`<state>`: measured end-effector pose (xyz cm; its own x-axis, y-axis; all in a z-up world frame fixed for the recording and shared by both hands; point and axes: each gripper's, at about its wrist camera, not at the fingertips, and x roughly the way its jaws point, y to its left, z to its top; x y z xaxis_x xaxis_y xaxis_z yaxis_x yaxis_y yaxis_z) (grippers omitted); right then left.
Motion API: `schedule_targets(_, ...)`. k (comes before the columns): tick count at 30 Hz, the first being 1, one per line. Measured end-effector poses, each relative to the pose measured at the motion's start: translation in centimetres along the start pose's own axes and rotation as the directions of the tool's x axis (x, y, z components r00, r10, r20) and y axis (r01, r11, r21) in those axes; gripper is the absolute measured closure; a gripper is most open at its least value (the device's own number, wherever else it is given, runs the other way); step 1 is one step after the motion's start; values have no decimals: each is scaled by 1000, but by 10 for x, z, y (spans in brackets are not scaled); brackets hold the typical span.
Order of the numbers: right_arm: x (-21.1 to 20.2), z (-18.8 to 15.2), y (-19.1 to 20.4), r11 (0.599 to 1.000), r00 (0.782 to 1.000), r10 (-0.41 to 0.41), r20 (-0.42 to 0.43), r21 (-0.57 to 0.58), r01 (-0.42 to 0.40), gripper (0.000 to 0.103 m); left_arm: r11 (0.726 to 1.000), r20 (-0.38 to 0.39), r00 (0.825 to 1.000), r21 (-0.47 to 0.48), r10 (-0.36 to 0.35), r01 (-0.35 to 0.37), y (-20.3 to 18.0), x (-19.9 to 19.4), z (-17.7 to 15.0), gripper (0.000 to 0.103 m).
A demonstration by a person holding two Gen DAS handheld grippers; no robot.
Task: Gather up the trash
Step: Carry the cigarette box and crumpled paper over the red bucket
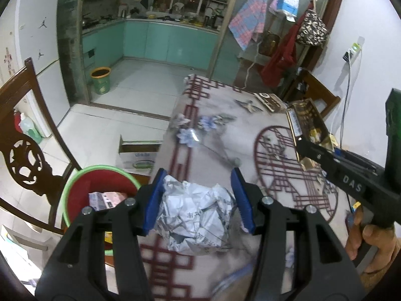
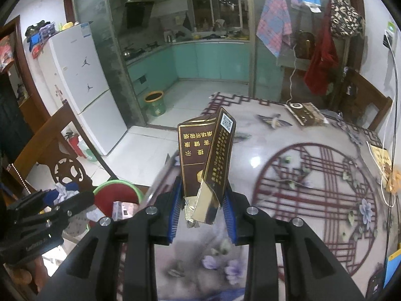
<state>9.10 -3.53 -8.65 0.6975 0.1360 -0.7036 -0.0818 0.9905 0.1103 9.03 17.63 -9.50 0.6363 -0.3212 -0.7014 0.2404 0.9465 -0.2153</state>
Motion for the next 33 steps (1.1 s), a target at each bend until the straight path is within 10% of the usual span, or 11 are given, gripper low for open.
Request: schedule_targets(33, 43, 3, 130, 990, 993, 100, -70, -97, -106, 73, 987, -15, 993, -112, 114, -115, 128, -13, 4, 52)
